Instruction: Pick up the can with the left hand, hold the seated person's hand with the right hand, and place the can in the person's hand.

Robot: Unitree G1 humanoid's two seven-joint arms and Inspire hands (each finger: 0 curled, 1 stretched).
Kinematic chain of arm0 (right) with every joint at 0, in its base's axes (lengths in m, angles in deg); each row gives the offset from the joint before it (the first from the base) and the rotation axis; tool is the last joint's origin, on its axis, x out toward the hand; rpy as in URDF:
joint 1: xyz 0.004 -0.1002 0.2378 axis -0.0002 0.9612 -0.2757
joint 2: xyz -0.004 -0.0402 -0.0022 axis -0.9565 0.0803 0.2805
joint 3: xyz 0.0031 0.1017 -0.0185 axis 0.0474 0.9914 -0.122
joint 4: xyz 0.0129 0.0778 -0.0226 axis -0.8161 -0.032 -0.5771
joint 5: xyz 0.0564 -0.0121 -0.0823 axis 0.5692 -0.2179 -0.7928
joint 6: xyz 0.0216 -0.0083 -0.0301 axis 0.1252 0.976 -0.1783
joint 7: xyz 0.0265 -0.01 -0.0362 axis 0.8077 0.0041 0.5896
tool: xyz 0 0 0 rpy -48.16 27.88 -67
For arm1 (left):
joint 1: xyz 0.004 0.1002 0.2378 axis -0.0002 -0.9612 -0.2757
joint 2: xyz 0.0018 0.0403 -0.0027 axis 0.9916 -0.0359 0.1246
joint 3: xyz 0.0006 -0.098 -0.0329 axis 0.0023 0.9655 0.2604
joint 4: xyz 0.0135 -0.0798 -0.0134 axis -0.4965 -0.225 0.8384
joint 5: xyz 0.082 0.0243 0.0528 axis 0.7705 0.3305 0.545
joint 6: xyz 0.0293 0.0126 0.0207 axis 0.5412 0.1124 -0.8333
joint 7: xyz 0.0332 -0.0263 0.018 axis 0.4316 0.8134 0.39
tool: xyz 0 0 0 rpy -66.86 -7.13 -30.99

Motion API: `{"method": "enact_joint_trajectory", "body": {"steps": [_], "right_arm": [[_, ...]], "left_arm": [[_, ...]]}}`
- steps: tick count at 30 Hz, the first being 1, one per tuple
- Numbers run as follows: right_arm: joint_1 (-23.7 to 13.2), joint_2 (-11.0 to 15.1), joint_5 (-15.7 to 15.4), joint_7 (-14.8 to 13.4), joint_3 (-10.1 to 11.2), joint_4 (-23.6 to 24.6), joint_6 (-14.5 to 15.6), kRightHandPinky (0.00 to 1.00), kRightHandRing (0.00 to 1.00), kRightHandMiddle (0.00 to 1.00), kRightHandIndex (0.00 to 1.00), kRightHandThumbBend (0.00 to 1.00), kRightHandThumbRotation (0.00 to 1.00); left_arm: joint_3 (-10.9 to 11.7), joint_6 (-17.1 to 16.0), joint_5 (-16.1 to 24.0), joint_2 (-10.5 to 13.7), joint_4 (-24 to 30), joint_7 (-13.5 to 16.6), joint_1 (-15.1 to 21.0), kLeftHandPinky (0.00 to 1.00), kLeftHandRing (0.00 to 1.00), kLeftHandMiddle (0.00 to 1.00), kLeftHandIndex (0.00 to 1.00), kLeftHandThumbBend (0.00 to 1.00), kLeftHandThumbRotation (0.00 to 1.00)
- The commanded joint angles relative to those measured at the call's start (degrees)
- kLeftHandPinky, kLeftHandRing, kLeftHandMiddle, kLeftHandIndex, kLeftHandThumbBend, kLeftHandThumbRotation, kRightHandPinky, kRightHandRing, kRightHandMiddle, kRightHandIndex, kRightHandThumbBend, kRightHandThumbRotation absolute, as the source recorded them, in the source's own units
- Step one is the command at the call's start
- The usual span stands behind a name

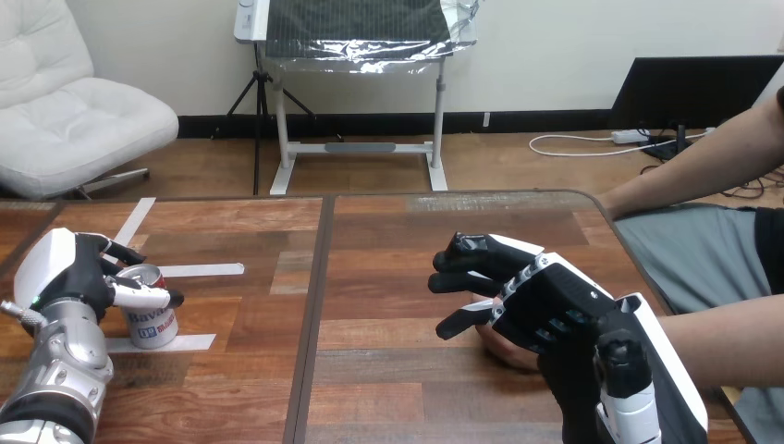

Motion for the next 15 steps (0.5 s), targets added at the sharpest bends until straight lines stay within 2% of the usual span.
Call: {"method": "enact_joint_trajectory", "body": {"steps": [1, 15], "right_arm": [[-1.9, -0.6, 0.3, -0.3, 0.4, 2.2, -1.0, 0.57, 0.74, 0.76, 0.75, 0.73, 0.94], [-2.1, -0.5, 0.5, -0.1, 0.5, 2.2, -0.9, 0.58, 0.74, 0.77, 0.75, 0.72, 0.94]], "left_arm": [[-1.0, -0.7, 0.9, -0.1, 0.4, 0.2, 3.9, 0.42, 0.52, 0.57, 0.57, 0.86, 0.0], [-1.3, -0.4, 0.7, 0.3, 0.1, -1.1, 4.1, 0.46, 0.55, 0.59, 0.58, 0.88, 0.0]]}}
